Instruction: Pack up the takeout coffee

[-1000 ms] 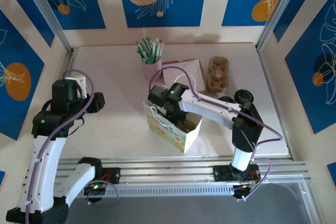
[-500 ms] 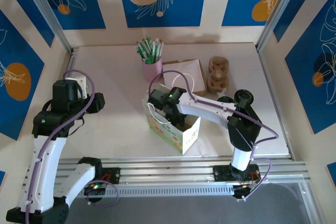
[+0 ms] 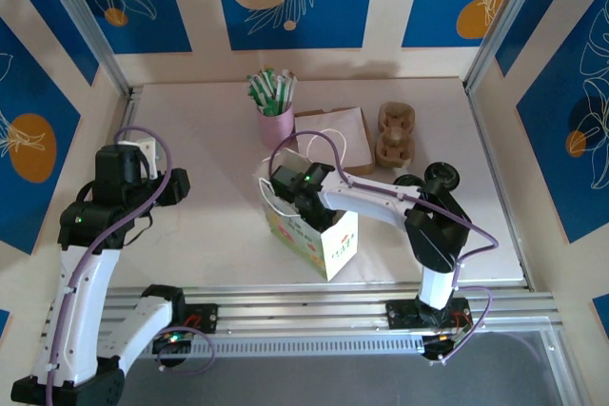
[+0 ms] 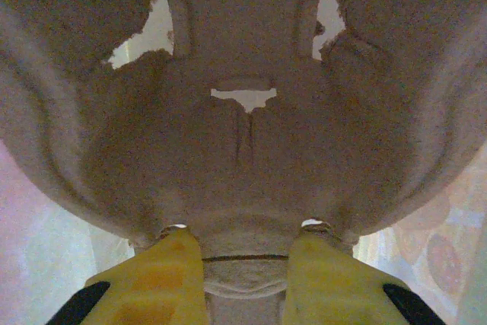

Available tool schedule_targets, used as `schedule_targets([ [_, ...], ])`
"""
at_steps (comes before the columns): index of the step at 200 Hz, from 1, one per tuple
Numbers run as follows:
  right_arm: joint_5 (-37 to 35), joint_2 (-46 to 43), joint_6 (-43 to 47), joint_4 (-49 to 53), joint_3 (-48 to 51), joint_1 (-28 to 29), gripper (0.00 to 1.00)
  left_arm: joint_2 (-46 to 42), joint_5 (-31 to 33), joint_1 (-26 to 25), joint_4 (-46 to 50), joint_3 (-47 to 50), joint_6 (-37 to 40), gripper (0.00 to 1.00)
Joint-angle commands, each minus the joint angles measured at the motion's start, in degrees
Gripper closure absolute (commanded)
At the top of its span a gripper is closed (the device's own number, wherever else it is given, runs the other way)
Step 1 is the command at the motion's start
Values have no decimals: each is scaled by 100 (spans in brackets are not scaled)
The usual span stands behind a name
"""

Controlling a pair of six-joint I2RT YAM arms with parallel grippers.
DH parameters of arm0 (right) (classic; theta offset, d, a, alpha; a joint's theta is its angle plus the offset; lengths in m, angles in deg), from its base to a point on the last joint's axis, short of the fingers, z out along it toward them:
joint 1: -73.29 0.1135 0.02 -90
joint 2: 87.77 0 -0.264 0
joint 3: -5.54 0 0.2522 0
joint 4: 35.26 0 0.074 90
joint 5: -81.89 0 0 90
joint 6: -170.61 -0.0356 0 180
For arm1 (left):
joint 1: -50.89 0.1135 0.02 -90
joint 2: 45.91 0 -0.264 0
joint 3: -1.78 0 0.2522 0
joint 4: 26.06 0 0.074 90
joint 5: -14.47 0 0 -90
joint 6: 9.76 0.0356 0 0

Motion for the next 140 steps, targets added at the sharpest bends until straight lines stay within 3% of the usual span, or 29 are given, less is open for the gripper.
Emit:
schedule_targets([
  [1,167,96,-163,55,161,-17,86,-92,92,-29,151,65,88,44],
  [140,-30,101,-442,-67,370,94,83,-137,122,-29,168,100,119,43],
])
